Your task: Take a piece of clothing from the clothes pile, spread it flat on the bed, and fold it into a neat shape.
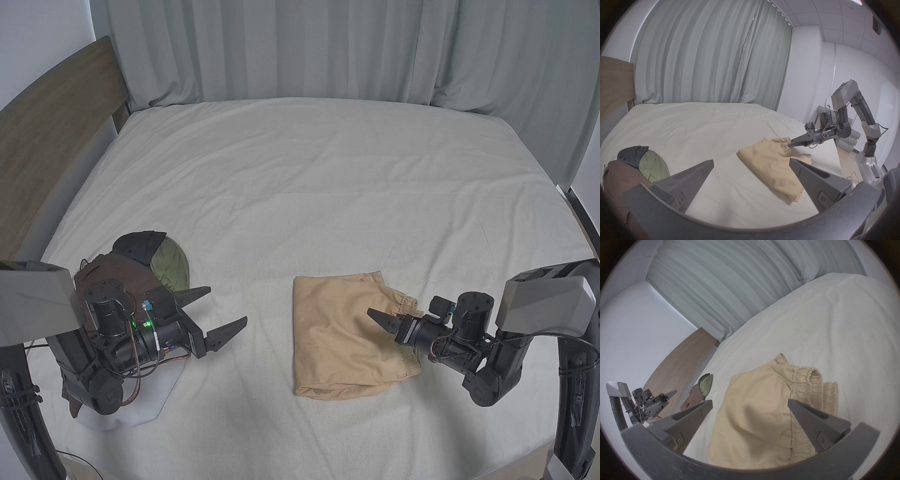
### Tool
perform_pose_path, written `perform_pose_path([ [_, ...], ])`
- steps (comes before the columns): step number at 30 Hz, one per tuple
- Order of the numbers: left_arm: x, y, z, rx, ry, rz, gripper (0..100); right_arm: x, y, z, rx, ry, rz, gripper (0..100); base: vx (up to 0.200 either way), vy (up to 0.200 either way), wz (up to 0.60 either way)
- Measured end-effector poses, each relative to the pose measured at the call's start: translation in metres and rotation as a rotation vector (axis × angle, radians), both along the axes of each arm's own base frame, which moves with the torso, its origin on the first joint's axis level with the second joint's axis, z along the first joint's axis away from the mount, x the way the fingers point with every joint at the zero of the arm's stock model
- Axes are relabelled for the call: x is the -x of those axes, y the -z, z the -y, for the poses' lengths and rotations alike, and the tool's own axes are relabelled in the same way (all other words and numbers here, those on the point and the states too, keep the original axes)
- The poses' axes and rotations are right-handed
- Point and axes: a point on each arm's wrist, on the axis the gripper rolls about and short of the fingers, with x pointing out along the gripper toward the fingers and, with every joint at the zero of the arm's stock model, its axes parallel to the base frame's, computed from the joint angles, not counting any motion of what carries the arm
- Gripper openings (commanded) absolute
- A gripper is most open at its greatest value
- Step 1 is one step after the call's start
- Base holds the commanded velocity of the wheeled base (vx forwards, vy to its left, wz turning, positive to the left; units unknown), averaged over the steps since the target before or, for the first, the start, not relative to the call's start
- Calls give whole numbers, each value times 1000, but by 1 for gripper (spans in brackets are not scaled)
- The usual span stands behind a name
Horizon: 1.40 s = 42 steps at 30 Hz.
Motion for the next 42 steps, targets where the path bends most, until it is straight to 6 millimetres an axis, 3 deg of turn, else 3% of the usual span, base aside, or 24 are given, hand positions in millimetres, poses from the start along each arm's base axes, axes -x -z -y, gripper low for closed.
perform_pose_path([
  [10,0,1,0,-1,-1,-3,100,-15,14,7,9,60,1,100,0,0,0],
  [28,0,1,0,-1,-1,-4,100,-15,18,8,14,63,-11,100,0,0,0],
  [42,1,2,0,-3,-1,-7,100,39,4,25,163,-79,-47,100,0,0,0],
])
